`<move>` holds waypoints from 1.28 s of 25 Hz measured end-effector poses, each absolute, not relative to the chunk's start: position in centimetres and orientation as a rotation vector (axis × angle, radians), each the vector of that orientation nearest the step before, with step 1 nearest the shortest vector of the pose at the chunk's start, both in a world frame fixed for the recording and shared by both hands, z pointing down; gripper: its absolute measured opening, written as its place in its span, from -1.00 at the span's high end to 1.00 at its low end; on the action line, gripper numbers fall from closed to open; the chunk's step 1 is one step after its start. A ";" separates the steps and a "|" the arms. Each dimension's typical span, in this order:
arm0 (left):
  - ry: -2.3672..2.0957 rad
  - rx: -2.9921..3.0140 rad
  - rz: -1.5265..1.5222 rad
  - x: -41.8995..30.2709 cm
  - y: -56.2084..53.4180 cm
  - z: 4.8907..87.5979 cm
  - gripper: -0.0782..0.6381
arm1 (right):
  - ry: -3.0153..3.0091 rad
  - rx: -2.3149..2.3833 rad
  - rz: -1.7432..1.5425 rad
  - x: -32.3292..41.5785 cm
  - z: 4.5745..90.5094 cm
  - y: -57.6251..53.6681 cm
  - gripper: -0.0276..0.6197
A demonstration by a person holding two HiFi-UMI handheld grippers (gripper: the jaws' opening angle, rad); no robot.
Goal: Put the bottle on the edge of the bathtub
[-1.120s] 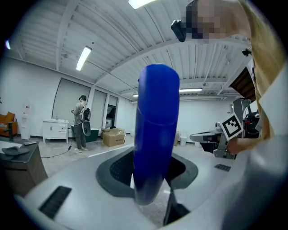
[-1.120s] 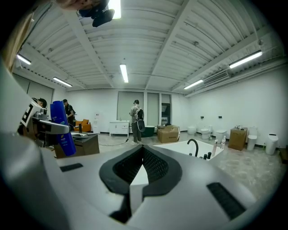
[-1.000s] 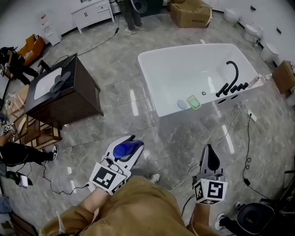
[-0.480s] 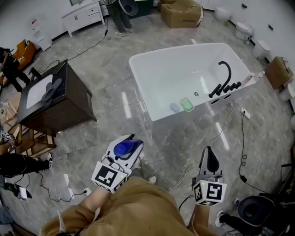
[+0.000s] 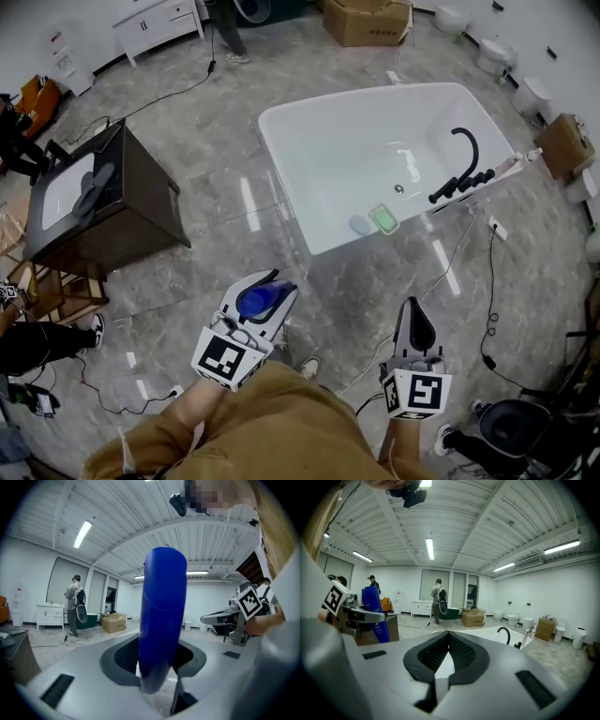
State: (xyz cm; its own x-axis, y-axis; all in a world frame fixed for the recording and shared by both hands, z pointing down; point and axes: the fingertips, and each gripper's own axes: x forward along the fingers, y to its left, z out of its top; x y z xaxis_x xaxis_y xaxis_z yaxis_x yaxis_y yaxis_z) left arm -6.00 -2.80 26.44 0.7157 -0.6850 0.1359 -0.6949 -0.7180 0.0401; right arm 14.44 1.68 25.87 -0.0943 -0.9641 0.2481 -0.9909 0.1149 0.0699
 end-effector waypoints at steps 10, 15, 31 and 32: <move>-1.039 2.792 0.169 -4.2 -9.7 30.8 0.35 | -2.068 1.912 0.225 13.1 29.7 -2.5 0.90; -0.994 2.783 0.206 -3.1 -13.5 34.5 0.35 | -2.022 1.929 0.265 13.0 32.5 -4.4 0.90; -0.897 2.791 0.296 -0.2 -19.0 43.4 0.35 | -1.967 1.972 0.342 13.2 38.6 -7.7 0.90; -0.890 2.790 0.299 0.1 -19.2 44.0 0.35 | -1.964 1.972 0.348 13.3 39.1 -7.7 0.90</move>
State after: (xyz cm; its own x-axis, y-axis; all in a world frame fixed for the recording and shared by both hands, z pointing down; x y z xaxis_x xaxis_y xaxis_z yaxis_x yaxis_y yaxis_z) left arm 0.10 -19.18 44.02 0.7987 -0.5474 0.2499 -0.5873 -0.7996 0.1255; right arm 13.31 -7.73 39.05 0.0168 -0.9160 0.4009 -0.9979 0.0096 0.0637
